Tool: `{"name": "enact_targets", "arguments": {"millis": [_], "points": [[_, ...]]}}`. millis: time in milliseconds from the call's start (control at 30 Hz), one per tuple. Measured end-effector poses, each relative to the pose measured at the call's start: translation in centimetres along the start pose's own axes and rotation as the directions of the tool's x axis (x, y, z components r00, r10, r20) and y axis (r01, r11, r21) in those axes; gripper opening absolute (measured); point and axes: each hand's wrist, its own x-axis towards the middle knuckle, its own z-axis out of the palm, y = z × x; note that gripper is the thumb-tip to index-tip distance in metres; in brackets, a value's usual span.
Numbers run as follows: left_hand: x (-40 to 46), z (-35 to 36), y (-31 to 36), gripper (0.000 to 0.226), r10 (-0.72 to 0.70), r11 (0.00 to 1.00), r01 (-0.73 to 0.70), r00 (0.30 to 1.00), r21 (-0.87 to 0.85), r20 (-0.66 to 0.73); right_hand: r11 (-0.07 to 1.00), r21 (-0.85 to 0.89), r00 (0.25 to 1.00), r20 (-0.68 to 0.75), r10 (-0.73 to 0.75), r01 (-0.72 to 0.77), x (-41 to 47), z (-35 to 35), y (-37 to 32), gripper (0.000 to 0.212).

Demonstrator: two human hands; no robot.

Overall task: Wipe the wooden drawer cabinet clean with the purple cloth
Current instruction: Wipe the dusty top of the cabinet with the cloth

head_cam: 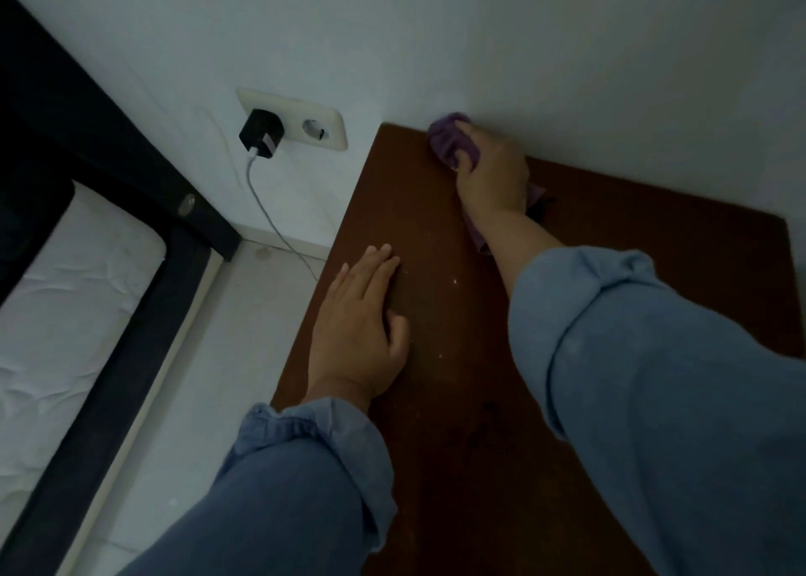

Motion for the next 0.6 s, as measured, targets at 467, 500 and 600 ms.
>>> {"name": "enact_targets", "arguments": {"millis": [467, 500, 600], "points": [[-0.1, 0.0, -0.2, 0.063, 0.011, 0.999, -0.011, 1.0, -0.032, -0.011, 0.992, 0.039, 0.984, 0.128, -0.121, 0.117, -9.5, -1.8, -1.2, 0.04], [-0.1, -0.1, -0.2, 0.063, 0.001, 0.999, -0.002, 1.0, -0.049, -0.019, 0.993, 0.038, 0.985, 0.126, -0.117, 0.113, -10.8, -1.9, -1.6, 0.04], [-0.3, -0.2, 0.0, 0.066, -0.011, 0.996, 0.009, 1.0, -0.083, -0.022, 0.998, 0.019, 0.993, 0.106, -0.06, 0.058, -14.3, -2.1, -2.3, 0.039]]}}
